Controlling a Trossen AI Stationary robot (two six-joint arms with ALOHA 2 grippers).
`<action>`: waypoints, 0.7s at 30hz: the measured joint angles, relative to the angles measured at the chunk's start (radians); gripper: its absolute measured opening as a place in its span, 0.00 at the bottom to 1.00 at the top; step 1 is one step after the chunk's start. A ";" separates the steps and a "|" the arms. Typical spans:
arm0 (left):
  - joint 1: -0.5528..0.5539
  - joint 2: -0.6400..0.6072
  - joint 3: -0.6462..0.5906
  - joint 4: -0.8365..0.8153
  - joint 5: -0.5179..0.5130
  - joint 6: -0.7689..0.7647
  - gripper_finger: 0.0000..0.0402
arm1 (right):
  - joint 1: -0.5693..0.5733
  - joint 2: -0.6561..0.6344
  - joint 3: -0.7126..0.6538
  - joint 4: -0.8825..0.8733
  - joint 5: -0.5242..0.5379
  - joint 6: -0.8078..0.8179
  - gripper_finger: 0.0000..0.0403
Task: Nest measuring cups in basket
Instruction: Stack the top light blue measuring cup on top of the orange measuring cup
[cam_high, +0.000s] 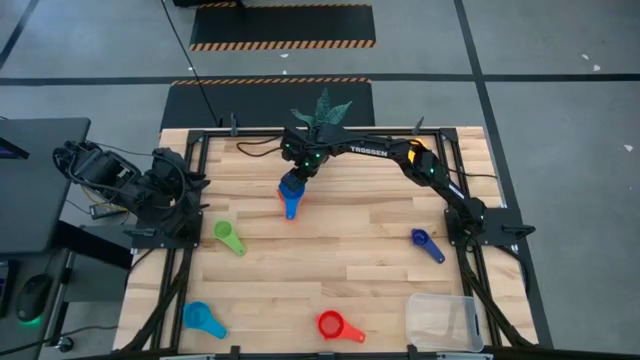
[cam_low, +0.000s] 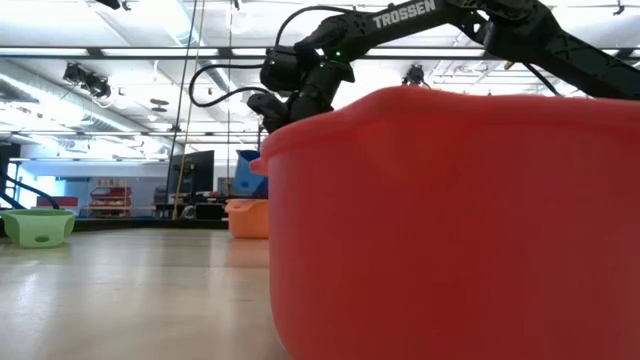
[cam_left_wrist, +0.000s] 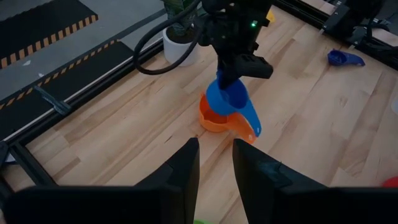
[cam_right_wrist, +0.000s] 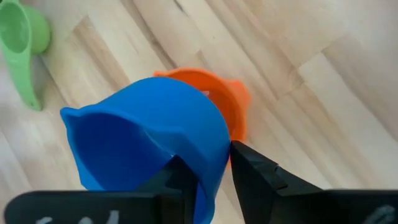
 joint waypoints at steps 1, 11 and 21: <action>0.000 0.000 0.000 0.000 0.000 0.000 0.26 | 0.000 0.000 0.000 0.000 -0.002 0.000 0.25; 0.000 0.000 0.000 0.000 0.000 0.000 0.26 | 0.000 0.000 0.000 0.002 0.009 -0.021 0.25; 0.000 -0.001 0.000 -0.001 0.039 -0.002 0.26 | 0.000 0.000 0.000 -0.003 0.004 0.000 0.24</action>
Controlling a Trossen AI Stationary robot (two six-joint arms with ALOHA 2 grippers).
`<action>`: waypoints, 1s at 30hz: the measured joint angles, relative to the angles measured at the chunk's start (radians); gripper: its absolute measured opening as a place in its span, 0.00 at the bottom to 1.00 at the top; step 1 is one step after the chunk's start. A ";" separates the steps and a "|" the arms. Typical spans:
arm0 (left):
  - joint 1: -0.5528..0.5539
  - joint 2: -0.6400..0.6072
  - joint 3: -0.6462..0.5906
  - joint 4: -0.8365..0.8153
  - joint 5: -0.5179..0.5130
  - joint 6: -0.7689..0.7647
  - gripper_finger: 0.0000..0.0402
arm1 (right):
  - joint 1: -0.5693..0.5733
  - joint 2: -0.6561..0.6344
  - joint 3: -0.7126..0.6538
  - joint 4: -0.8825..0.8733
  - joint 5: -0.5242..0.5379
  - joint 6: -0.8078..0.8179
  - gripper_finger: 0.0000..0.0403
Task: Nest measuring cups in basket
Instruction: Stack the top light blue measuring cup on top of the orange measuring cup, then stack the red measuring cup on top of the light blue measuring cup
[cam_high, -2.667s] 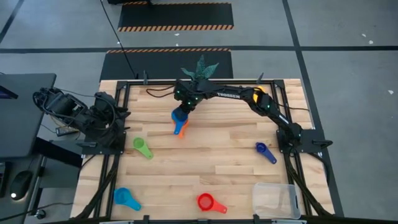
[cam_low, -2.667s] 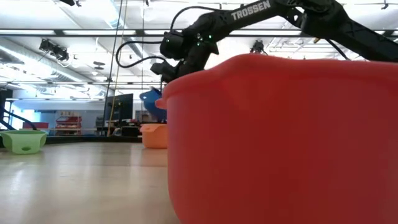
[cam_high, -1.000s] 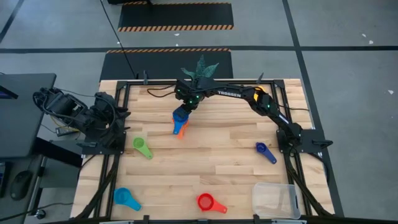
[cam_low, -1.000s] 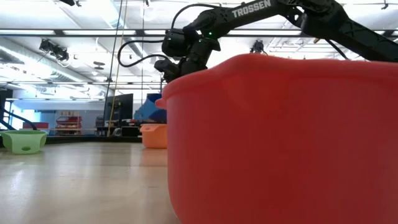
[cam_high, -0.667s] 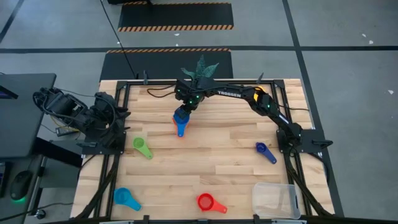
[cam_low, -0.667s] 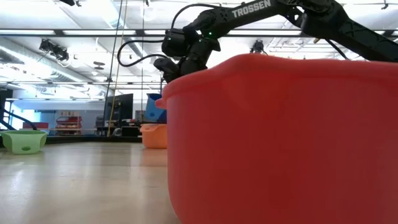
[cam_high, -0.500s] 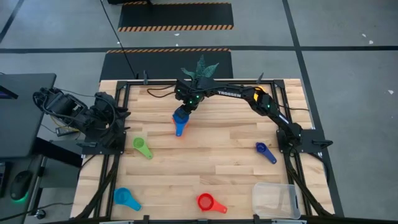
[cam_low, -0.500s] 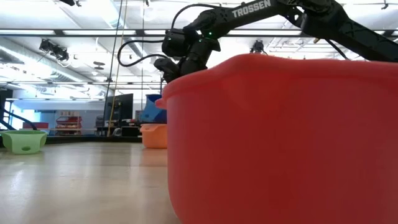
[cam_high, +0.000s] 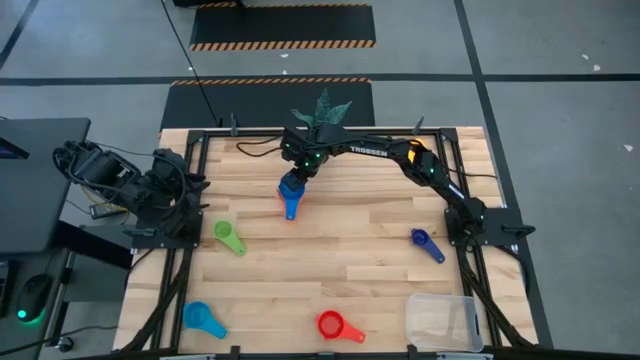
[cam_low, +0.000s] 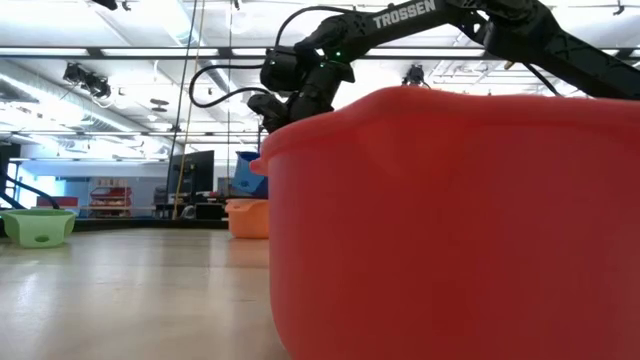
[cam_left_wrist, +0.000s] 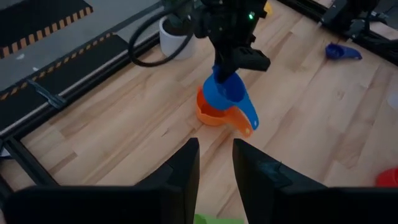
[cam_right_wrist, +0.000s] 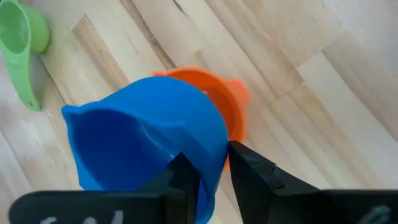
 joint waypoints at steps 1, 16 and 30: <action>0.000 0.000 0.000 0.000 0.012 0.000 0.26 | 0.000 0.000 0.000 -0.001 -0.002 0.000 0.24; 0.000 0.000 0.000 0.000 0.026 0.000 0.26 | 0.001 0.000 0.000 -0.001 -0.066 -0.022 0.32; 0.000 0.001 0.000 0.001 0.138 0.048 0.26 | 0.017 -0.034 0.032 -0.137 -0.224 -0.081 0.02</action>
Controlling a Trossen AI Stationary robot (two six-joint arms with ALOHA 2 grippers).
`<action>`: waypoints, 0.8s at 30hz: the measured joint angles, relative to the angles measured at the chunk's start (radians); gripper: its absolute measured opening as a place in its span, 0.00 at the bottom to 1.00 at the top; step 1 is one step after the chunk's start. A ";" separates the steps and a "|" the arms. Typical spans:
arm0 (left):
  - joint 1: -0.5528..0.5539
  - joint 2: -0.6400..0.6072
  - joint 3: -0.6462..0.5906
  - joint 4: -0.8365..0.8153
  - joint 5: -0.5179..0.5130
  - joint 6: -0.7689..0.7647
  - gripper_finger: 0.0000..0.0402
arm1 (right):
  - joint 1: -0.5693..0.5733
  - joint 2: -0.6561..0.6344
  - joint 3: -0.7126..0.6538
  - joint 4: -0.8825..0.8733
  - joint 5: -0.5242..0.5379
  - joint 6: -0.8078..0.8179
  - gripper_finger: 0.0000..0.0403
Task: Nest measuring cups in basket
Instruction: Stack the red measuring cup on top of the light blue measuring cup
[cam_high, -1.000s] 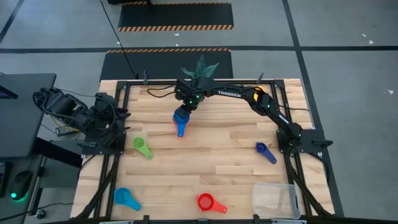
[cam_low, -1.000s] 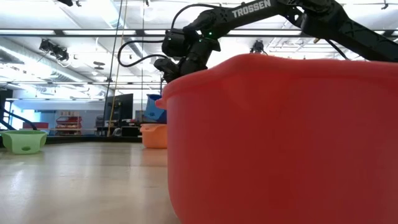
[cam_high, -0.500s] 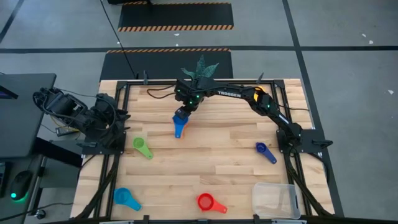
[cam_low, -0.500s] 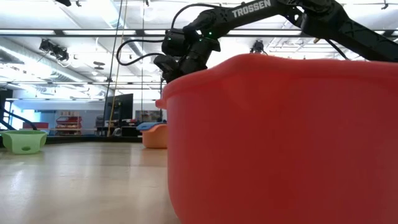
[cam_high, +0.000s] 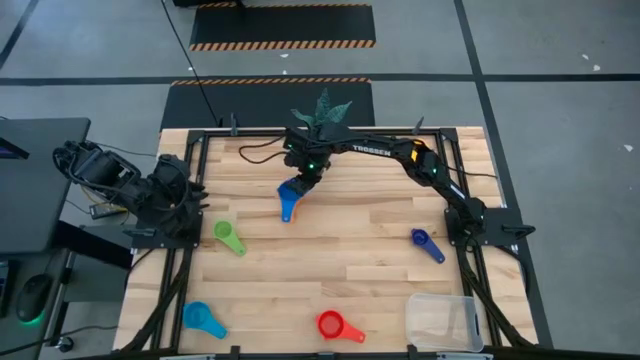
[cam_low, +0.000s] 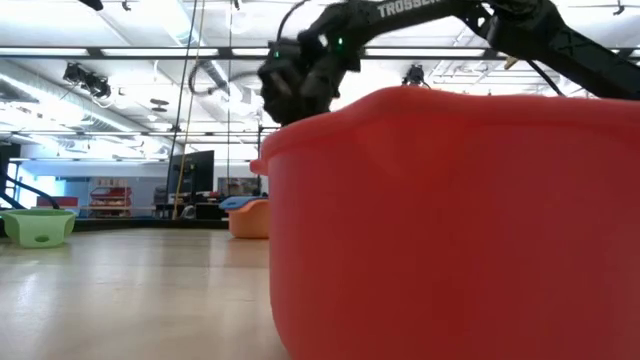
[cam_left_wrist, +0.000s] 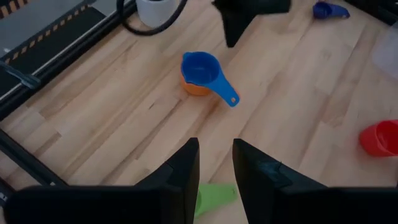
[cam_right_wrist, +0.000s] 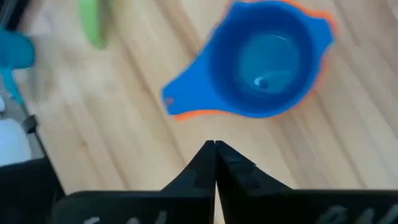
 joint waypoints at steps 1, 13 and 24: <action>0.000 0.001 0.000 0.000 0.004 0.000 0.26 | 0.008 -0.007 0.014 -0.036 0.015 -0.005 0.02; 0.000 0.030 0.000 0.056 0.034 -0.004 0.26 | 0.146 -0.282 0.048 -0.237 0.284 0.011 0.01; 0.000 0.108 0.000 0.221 0.079 0.058 0.26 | 0.345 -0.504 0.046 -0.400 0.549 0.058 0.01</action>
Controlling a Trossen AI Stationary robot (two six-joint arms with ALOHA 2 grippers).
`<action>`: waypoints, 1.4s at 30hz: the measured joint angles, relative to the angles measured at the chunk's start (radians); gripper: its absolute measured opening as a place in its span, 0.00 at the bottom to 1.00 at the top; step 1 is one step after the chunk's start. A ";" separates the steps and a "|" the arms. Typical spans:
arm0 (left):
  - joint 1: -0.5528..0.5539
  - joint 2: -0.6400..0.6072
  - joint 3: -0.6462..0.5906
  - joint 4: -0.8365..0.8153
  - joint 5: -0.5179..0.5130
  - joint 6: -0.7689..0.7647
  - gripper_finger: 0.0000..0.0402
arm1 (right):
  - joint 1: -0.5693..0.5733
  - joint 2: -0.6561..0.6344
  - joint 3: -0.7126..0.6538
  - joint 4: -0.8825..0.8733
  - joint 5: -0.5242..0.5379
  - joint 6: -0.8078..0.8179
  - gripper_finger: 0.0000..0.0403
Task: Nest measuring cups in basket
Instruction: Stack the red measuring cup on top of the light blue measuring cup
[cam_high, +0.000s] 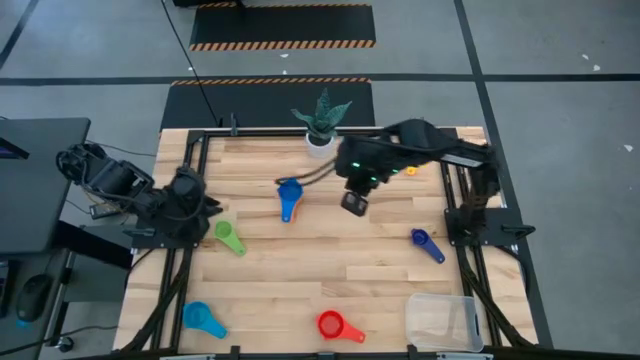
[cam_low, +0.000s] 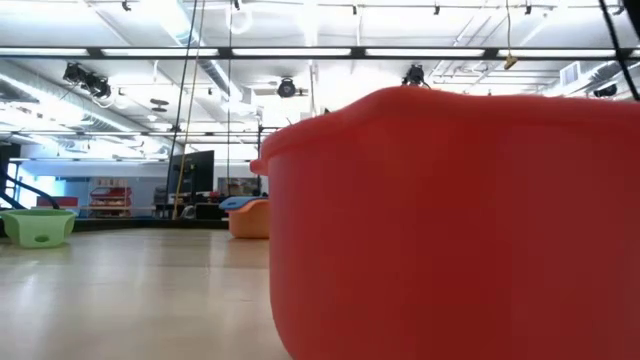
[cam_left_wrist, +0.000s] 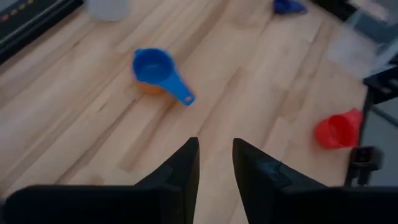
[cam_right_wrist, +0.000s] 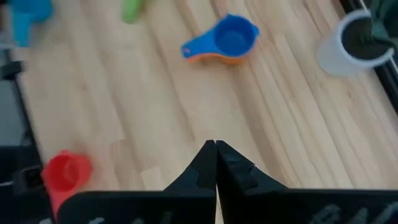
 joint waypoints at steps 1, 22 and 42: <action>0.000 0.016 0.000 0.032 -0.001 0.029 0.26 | 0.016 -0.016 0.000 -0.002 0.005 -0.001 0.01; 0.014 0.441 0.000 0.965 0.305 0.144 0.14 | 0.378 -0.288 -0.003 -0.007 0.046 -0.055 0.01; 0.060 0.733 0.000 1.003 0.459 0.457 0.38 | 0.493 -0.290 -0.069 -0.006 0.048 0.038 0.01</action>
